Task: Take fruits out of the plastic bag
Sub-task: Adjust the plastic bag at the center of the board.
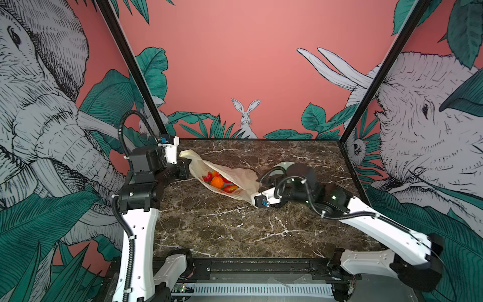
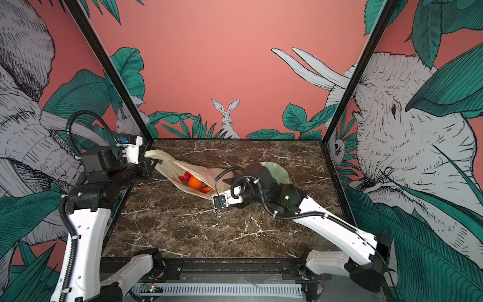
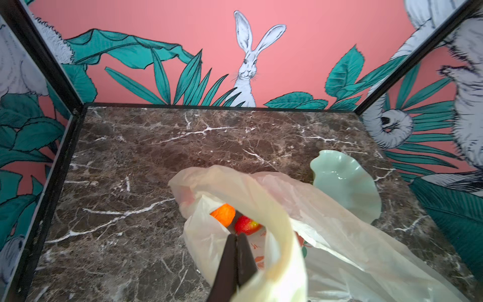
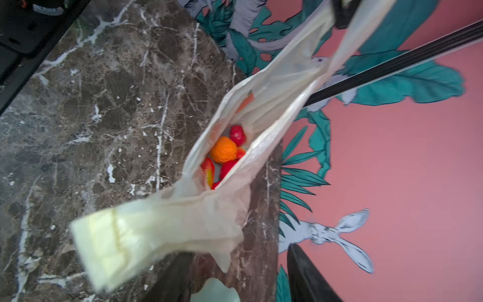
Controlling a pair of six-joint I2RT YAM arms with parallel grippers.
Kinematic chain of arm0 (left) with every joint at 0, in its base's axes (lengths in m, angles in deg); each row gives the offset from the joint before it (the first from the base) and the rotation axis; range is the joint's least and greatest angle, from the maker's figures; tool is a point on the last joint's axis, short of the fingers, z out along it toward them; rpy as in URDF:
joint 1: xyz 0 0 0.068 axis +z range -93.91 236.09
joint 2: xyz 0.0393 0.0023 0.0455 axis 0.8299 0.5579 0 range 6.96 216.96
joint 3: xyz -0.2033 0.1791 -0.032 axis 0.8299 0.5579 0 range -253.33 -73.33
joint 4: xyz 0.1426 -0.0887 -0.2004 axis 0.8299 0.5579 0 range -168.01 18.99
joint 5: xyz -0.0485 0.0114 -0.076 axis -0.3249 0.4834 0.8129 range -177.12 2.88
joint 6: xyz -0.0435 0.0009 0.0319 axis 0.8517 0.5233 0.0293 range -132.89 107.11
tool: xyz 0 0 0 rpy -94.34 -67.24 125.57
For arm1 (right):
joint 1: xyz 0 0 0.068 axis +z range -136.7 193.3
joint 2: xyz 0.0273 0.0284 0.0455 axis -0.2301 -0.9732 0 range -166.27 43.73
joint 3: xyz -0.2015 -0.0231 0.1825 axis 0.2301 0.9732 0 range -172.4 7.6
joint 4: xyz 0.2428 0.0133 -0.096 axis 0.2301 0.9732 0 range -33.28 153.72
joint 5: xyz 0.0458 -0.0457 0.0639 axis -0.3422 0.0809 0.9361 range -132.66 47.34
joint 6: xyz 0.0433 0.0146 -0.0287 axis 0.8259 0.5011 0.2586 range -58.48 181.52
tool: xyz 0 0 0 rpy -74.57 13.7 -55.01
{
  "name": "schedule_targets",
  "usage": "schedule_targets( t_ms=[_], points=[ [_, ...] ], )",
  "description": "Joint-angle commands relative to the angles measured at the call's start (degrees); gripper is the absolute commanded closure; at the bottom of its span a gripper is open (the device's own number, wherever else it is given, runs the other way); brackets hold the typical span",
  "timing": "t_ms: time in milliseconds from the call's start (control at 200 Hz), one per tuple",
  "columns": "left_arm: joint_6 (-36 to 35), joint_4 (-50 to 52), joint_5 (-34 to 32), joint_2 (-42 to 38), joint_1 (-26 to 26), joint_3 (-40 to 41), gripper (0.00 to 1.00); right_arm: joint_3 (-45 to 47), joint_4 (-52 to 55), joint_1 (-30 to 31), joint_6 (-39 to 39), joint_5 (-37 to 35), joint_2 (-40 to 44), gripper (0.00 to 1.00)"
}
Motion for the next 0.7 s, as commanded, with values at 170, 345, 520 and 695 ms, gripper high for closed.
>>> schedule_targets(
  t_ms=[170,345,520,695],
  points=[
    [1.06,-3.90,9.68,-6.40,-0.11,7.72,1.00,-8.79,1.44,0.00,12.69,2.09,3.61,0.51],
    [-0.12,-1.15,12.01,-10.00,-0.27,11.26,1.00,-25.08,8.30,2.88,17.90,10.20,-13.40,0.79],
    [-0.15,1.07,12.23,-11.34,-0.23,12.07,1.00,-30.15,10.76,5.92,10.01,9.69,-24.63,1.00],
    [0.65,1.37,11.74,-12.06,-0.23,12.17,1.00,-32.86,13.27,7.11,5.42,8.73,-32.19,1.00]
  ],
)
